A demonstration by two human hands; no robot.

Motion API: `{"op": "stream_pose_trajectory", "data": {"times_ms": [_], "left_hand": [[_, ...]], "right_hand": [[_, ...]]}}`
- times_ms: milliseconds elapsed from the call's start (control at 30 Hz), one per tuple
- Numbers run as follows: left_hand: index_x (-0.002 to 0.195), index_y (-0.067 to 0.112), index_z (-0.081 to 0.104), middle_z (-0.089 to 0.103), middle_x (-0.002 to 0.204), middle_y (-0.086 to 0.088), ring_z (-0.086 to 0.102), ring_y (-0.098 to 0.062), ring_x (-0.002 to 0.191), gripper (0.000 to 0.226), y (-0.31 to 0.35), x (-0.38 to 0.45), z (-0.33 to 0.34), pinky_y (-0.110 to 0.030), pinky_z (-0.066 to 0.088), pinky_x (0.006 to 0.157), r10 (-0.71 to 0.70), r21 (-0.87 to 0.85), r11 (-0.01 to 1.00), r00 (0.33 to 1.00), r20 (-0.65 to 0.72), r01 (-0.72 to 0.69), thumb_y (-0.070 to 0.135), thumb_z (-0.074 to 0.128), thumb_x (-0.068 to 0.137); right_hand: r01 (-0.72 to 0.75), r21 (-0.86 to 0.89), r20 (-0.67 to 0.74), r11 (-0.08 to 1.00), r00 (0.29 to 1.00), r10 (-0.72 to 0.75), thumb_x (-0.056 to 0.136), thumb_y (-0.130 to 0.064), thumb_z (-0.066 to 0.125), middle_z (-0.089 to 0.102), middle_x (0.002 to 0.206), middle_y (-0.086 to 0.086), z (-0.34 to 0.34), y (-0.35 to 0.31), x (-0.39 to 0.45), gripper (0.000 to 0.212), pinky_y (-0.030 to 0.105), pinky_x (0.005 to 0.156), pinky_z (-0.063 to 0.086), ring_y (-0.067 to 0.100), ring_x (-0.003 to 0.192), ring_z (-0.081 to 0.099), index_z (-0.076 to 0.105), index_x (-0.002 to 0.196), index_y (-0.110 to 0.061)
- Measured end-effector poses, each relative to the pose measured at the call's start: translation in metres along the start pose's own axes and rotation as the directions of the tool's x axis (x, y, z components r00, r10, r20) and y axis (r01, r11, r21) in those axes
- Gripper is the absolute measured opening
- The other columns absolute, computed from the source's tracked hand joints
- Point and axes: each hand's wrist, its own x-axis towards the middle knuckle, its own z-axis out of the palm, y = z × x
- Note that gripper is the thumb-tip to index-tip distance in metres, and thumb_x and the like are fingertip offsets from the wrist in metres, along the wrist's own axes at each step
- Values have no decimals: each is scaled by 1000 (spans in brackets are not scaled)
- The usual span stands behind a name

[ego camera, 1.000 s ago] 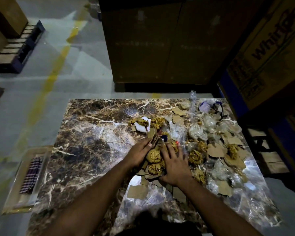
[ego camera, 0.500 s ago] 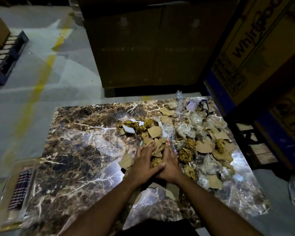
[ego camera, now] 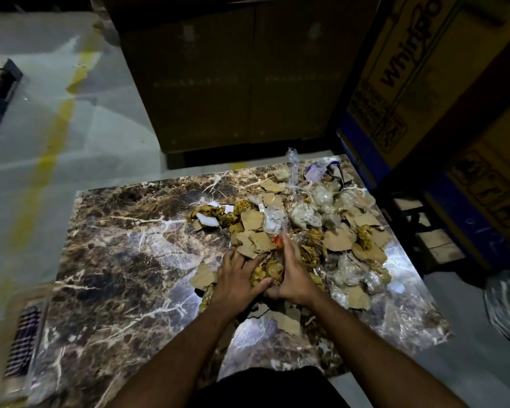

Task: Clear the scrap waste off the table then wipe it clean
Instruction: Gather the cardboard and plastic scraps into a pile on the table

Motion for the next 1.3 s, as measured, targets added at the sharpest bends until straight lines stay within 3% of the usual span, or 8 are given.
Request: {"op": "stream_pose_trajectory", "data": {"times_ms": [167, 400, 533, 667, 800, 967, 1100, 1300], "left_hand": [[152, 46, 24, 39, 144, -3, 14, -30, 146, 82, 0, 0, -1, -57, 36, 110, 3, 38, 999, 1000, 13, -3, 85, 19, 81], [150, 47, 29, 45, 140, -6, 17, -33, 145, 80, 6, -4, 0, -56, 40, 106, 3, 82, 997, 999, -34, 0, 86, 20, 81], [148, 42, 32, 46, 141, -8, 17, -34, 146, 79, 7, -4, -1, -56, 39, 108, -11, 77, 997, 1000, -20, 13, 84, 24, 82], [146, 44, 35, 51, 132, -10, 26, -37, 142, 71, 8, -5, 1, -57, 42, 104, -4, 80, 997, 998, -62, 9, 79, 36, 85], [144, 35, 42, 54, 126, -14, 29, -41, 139, 70, 6, -5, 3, -58, 43, 101, 8, 80, 997, 997, -75, -2, 75, 43, 86], [143, 28, 48, 55, 125, -18, 29, -43, 138, 66, 8, -7, 7, -61, 39, 103, 23, 50, 999, 995, -97, -18, 63, 59, 88], [143, 26, 48, 54, 125, -19, 28, -44, 139, 66, 13, -9, 8, -62, 38, 104, 21, 44, 999, 995, -99, -16, 61, 61, 89], [144, 26, 46, 53, 125, -20, 28, -43, 138, 67, 16, -12, 6, -62, 38, 103, 20, 55, 998, 995, -95, -14, 63, 57, 89]], "right_hand": [[68, -21, -11, 997, 998, -69, 64, -40, 86, 25, 163, -5, -8, -2, -3, 126, 56, 116, 34, 26, 149, 22, 0, 156, -52], [132, 84, -151, 988, 981, -118, 87, -5, 68, 35, 161, -4, -19, 1, -7, 99, 25, 104, 45, 9, 146, 36, 13, 156, -50], [152, -6, -298, 988, 943, -147, 92, -10, 66, 55, 144, -5, -20, 13, -11, 74, 39, 103, 53, 12, 127, 56, 35, 150, -45], [151, -53, -367, 987, 916, -160, 91, -16, 69, 54, 141, -4, -23, 24, -25, 63, 29, 87, 52, 7, 101, 59, 44, 146, -34], [129, -59, -441, 990, 886, -142, 92, -18, 67, 46, 144, -10, -27, 44, -48, 56, 12, 99, 43, -6, 118, 49, 50, 145, -26], [-28, -126, -693, 992, 718, -68, 89, -24, 61, 57, 135, 1, -32, 81, -85, 43, 45, 108, 42, 16, 127, 48, 57, 132, -20], [-430, -127, -800, 894, 577, 163, 87, -52, 60, 32, 160, 6, -43, 119, -111, 64, 62, 121, 16, 31, 148, 25, 40, 144, -32], [-548, -81, -495, 833, 747, 443, 74, -89, 53, -28, 166, 2, -48, 168, -118, 104, 72, 115, -12, 35, 152, -21, -4, 155, -55]]}}
